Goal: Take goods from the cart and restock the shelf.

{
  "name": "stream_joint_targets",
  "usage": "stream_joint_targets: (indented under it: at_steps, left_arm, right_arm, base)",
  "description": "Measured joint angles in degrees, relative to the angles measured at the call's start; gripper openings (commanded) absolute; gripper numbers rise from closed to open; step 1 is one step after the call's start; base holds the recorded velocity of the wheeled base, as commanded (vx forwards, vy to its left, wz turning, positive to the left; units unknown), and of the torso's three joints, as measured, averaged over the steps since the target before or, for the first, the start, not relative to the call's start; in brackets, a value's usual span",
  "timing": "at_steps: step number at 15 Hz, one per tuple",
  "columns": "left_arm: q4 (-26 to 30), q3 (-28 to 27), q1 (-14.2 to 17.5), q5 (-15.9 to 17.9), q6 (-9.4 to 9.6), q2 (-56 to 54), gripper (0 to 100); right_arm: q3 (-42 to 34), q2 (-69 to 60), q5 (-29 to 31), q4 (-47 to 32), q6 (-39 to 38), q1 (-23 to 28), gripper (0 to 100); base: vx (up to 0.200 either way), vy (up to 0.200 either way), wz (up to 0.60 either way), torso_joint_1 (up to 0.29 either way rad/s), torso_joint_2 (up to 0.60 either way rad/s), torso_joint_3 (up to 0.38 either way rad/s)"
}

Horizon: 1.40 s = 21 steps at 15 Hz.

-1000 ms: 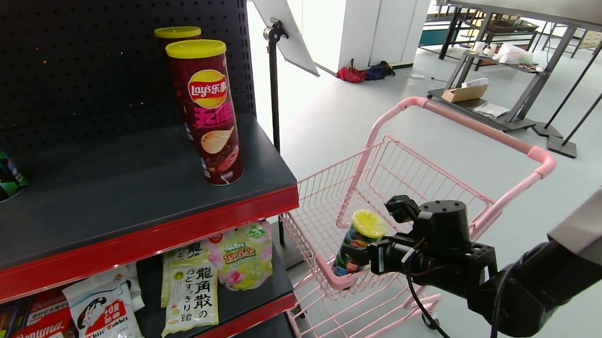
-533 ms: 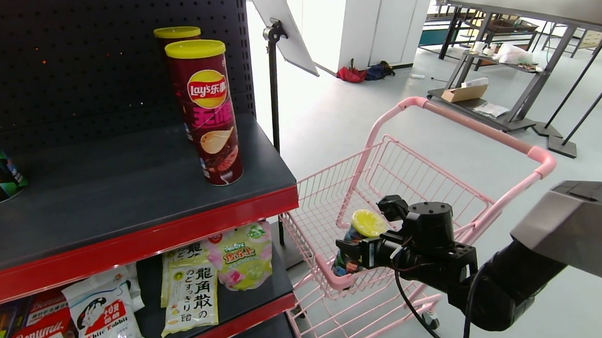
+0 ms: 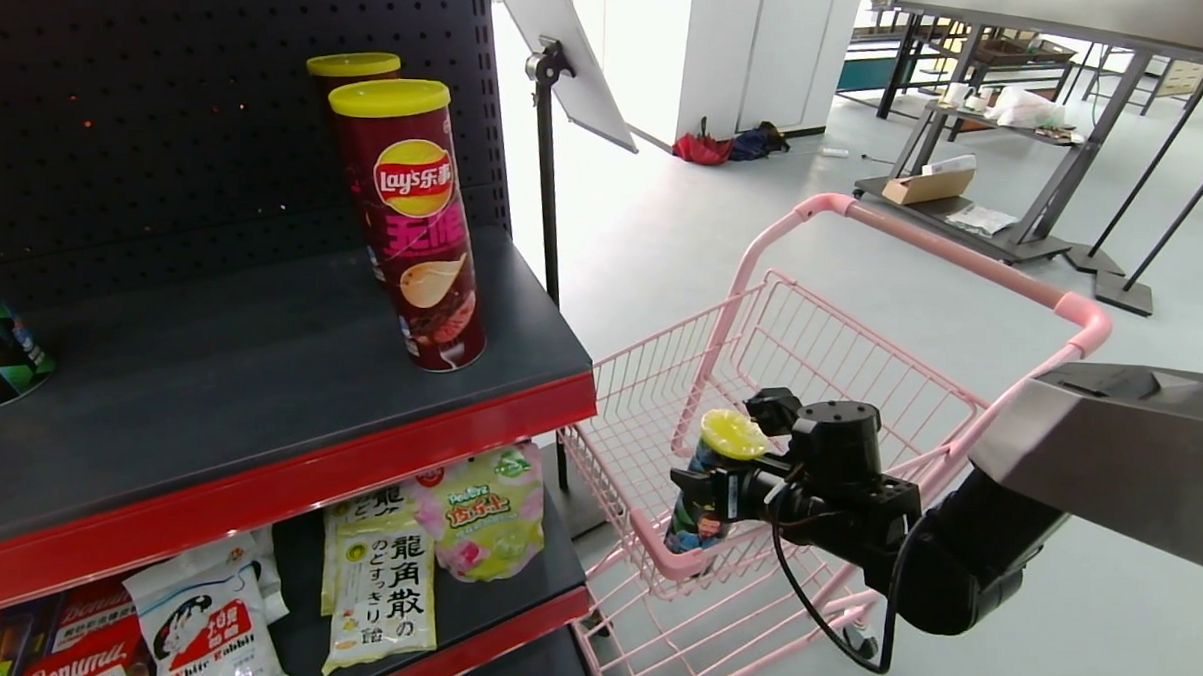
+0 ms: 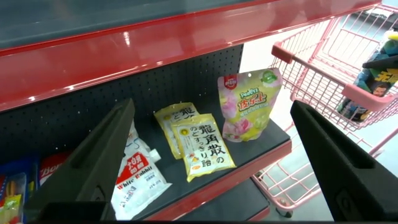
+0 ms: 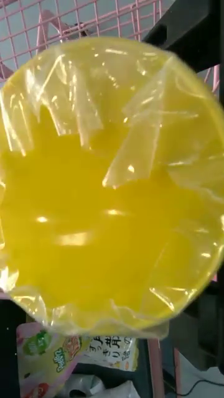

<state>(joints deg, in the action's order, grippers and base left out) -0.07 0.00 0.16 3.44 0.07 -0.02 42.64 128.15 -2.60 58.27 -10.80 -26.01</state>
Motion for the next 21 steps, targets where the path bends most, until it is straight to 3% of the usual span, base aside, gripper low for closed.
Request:
stream_joint_targets:
  at_steps: [11,13,17,21]
  left_arm:
    - [0.0,0.0,0.0,-0.1,0.02,0.0,100]
    - [0.0,0.0,0.0,0.0,0.02,0.0,100]
    - [0.0,0.0,0.0,0.0,0.02,0.0,100]
    - [0.0,0.0,0.0,0.0,0.02,0.0,100]
  right_arm:
    - [4.3,-3.0,3.8,-0.1,1.9,0.4,0]
    - [8.3,-6.2,4.0,-7.0,4.6,1.3,0]
    - [17.7,-24.6,9.1,-28.4,8.2,2.3,0]
    - [11.7,-47.7,14.6,-44.7,11.7,2.5,0]
  base:
    - [0.0,0.0,0.0,0.0,0.0,0.0]
    - [0.0,0.0,0.0,0.0,0.0,0.0]
    - [0.0,0.0,0.0,0.0,0.0,0.0]
    - [0.0,0.0,0.0,0.0,0.0,0.0]
